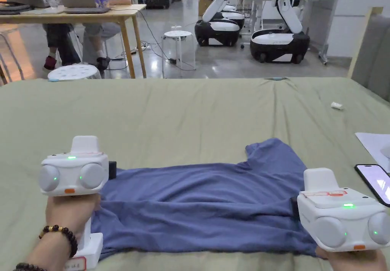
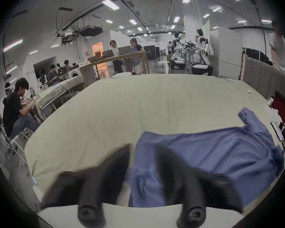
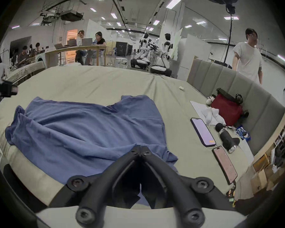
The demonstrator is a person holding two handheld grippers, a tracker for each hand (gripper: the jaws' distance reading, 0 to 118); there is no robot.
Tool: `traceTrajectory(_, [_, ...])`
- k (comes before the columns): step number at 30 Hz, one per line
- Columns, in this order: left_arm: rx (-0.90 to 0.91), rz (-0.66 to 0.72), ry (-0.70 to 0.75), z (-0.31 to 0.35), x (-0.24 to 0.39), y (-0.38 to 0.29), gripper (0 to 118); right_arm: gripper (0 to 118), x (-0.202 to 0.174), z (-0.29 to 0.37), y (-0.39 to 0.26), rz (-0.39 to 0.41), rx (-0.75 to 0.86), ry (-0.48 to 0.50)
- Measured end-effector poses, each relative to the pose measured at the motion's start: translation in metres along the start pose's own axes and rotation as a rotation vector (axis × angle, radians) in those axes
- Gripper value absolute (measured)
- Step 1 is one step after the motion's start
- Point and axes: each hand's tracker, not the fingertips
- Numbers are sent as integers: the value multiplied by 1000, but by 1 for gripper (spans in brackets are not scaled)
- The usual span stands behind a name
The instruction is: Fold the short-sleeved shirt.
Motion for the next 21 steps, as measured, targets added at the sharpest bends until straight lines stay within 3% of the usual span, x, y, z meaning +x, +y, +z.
traceTrajectory(1, [-35, -5, -16, -19, 2, 5, 102, 0, -1, -3, 0, 2, -2, 14])
traceTrajectory(2, [-81, -16, -15, -35, 4, 10, 118, 0, -1, -5, -1, 4, -8, 25])
traceTrajectory(6, [-170, 13, 10, -93, 10, 19, 104, 0, -4, -20, -1, 1, -29, 35])
traceTrajectory(16, [-319, -21, 39, -162, 23, -8, 103, 0, 2, -43, -8, -2, -80, 33])
traceTrajectory(18, [-313, -9, 28, -159, 25, -10, 93, 0, 4, -43, -9, -4, -83, 27])
traceTrajectory(19, [-296, 2, -24, -154, 25, -9, 80, 0, 4, -43, -9, -6, -83, 25])
traceTrajectory(21, [-276, 1, -62, -140, 29, -7, 32, 0, 6, -42, -9, -9, -83, 21])
